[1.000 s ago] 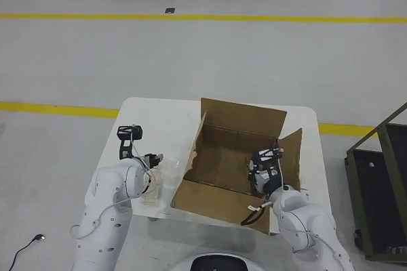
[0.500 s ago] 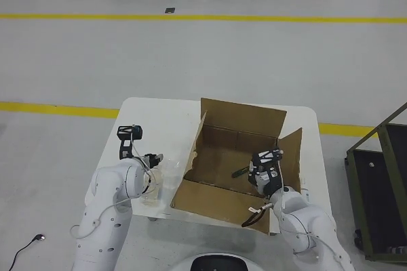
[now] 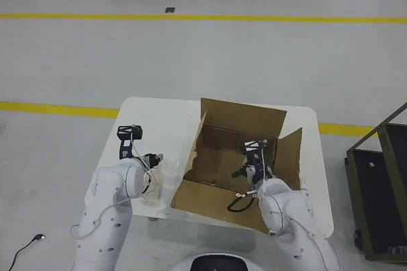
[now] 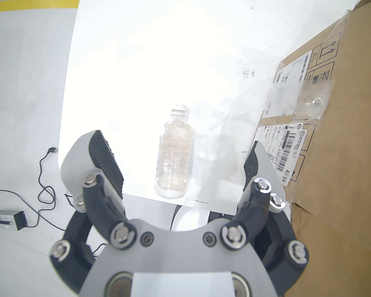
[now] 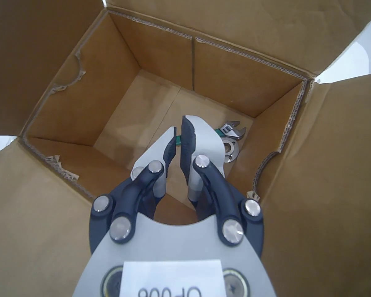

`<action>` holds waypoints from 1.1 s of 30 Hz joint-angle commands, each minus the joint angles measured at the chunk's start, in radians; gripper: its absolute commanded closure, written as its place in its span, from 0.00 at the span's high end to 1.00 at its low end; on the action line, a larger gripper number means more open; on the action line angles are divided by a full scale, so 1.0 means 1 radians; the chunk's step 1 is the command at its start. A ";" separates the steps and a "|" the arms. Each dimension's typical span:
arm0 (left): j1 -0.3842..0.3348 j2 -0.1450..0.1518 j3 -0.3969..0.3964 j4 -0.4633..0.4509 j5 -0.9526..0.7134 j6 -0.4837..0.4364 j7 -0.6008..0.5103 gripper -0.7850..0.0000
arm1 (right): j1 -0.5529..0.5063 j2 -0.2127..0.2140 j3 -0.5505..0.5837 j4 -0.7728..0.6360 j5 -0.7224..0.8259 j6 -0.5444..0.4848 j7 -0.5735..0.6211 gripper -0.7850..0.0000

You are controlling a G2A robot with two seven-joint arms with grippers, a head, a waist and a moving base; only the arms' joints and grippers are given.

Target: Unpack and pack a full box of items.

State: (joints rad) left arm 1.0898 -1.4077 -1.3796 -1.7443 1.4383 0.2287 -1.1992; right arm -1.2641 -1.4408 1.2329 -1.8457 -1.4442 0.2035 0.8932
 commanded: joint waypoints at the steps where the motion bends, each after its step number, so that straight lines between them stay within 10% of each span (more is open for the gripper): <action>1: 0.000 0.000 0.000 0.000 0.000 0.000 0.000 1.00 | 0.049 -0.006 -0.020 0.050 -0.016 0.041 0.021 0.12; 7: 0.000 0.000 0.000 0.000 0.000 0.000 0.000 1.00 | 0.135 -0.017 -0.038 0.163 0.009 0.058 0.056 0.46; 8: 0.000 0.000 0.000 0.000 0.000 0.000 0.000 1.00 | 0.143 -0.017 -0.033 0.173 0.013 0.048 0.057 0.95; 9: 0.000 0.000 0.000 0.000 0.000 0.000 0.000 1.00 | 0.143 -0.017 -0.033 0.173 0.013 0.048 0.057 1.00; 27: 0.000 0.000 0.000 0.000 0.000 0.000 0.000 1.00 | 0.136 -0.019 -0.042 0.186 0.022 0.045 0.040 1.00; 33: 0.000 0.000 0.000 0.000 0.000 0.000 0.000 1.00 | 0.203 -0.040 -0.074 0.240 0.063 0.188 0.117 1.00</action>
State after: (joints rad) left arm 1.0898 -1.4077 -1.3796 -1.7443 1.4383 0.2287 -1.1992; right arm -1.0755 -1.4773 1.1655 -1.6171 -1.3843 0.3641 0.9923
